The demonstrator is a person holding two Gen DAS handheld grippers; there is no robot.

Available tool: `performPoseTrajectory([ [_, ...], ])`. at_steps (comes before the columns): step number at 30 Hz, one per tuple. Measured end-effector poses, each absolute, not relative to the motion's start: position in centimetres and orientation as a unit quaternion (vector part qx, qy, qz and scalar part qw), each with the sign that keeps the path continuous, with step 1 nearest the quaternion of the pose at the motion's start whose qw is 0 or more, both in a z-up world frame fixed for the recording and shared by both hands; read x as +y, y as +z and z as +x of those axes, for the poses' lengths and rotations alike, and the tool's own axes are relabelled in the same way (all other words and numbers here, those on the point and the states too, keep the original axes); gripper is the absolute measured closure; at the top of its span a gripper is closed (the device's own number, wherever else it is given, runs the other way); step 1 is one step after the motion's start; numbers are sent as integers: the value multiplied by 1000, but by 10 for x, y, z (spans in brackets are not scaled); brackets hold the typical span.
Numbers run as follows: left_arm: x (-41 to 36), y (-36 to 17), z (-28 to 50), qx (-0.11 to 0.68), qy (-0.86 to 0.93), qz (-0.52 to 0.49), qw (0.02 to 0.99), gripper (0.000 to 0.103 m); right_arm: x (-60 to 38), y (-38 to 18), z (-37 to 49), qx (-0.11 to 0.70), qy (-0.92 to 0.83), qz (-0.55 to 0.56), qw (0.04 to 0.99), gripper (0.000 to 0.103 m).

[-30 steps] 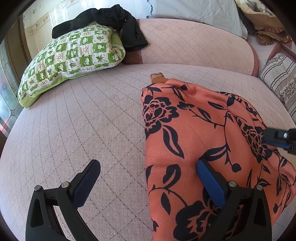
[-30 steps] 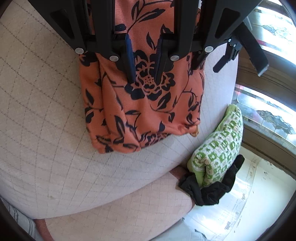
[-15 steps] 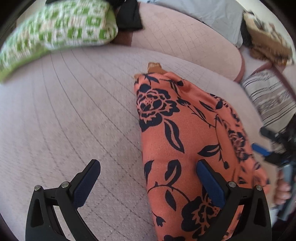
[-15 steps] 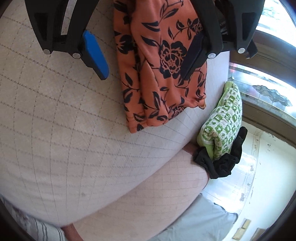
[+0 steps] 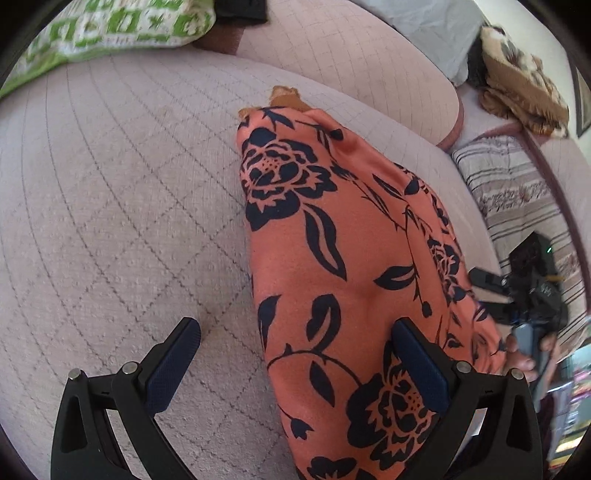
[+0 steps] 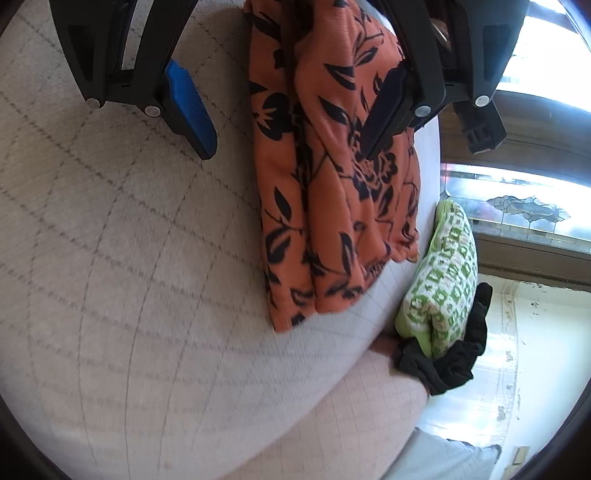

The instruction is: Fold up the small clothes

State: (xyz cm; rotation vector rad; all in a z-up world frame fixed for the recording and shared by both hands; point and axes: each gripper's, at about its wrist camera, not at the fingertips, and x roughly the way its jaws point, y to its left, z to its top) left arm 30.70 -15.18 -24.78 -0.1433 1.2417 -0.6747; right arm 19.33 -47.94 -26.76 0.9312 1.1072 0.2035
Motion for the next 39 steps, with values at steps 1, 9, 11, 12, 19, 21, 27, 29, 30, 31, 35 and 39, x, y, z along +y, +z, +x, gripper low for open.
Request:
performPoseTrajectory([
  [1, -149, -249, 307, 571, -312, -70, 756, 0, -479, -269, 194, 504, 101, 428, 743, 21],
  [9, -136, -252, 310, 573, -308, -84, 755, 0, -470, -275, 195, 504, 139, 433, 734, 20],
  [11, -136, -252, 307, 573, -316, -80, 752, 0, -463, -279, 197, 503, 149, 439, 730, 20],
  [12, -142, -253, 305, 573, -320, -81, 750, 0, -459, -279, 199, 502, 150, 435, 733, 20],
  [19, -169, -256, 293, 565, -344, -105, 743, 0, -431, -278, 208, 473, 158, 414, 762, 23],
  [21, -172, -255, 289, 558, -333, -97, 754, 4, -425, -275, 209, 467, 154, 403, 772, 31],
  [27, -181, -249, 285, 545, -306, -67, 778, 24, -423, -270, 208, 464, 131, 394, 783, 54],
  [29, -183, -242, 278, 531, -300, -45, 791, 30, -419, -263, 208, 460, 128, 376, 794, 57],
  [30, -184, -239, 276, 525, -298, -36, 796, 32, -417, -259, 207, 458, 126, 368, 800, 57],
  [31, -186, -238, 275, 521, -296, -32, 800, 37, -415, -256, 207, 455, 124, 362, 804, 58],
  [35, -184, -230, 270, 508, -292, -22, 810, 43, -410, -246, 205, 445, 124, 347, 816, 59],
  [39, -170, -222, 264, 492, -273, -3, 826, 43, -402, -240, 205, 439, 133, 342, 820, 60],
])
